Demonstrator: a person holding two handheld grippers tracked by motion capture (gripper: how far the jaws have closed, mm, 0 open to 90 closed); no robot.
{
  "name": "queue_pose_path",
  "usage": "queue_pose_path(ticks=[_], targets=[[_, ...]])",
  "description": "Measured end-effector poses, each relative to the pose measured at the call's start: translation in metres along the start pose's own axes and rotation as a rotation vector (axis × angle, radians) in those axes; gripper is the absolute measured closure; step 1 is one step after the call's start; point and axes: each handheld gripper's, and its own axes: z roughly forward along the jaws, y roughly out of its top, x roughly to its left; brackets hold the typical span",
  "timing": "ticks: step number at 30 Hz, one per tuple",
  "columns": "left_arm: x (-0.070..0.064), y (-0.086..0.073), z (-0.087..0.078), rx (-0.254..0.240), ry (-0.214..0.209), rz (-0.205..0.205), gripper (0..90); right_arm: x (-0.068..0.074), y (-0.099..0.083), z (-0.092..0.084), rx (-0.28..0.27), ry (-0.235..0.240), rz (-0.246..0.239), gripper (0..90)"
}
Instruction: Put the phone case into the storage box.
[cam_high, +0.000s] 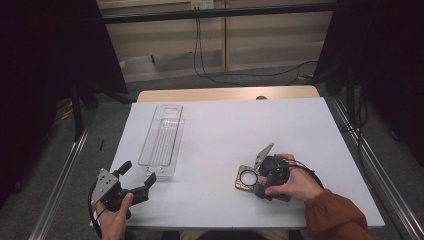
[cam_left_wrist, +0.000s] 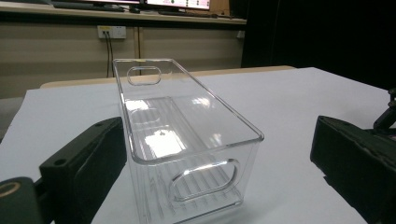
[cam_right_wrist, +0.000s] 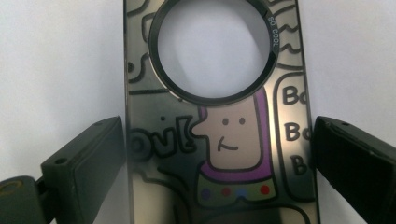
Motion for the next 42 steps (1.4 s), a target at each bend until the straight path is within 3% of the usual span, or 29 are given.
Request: queue_pose_path(ticks=[7,16,26,33,37,42], targets=[[0.0,0.0,0.0,-0.003,0.003,-0.007,3.8,0.001,0.002,-0.002,0.031,-0.006,0.001,8.9],[0.0,0.0,0.0,-0.001,0.003,-0.003,3.8,0.002,0.003,-0.004,0.031,-0.011,0.004,10.9],[0.0,0.0,0.001,0.001,-0.001,0.0,3.8,0.0,0.001,-0.005,-0.008,-0.01,0.044,11.5],[-0.001,0.0,0.002,0.001,0.006,-0.004,3.8,-0.004,-0.004,-0.016,-0.073,-0.028,0.072,11.5],[-0.001,0.0,0.001,-0.001,0.003,-0.002,3.8,-0.003,-0.004,-0.019,-0.083,-0.036,0.09,11.6],[0.0,0.0,0.0,0.0,0.002,0.0,3.7,-0.006,-0.006,-0.023,-0.127,-0.038,0.083,11.6]])
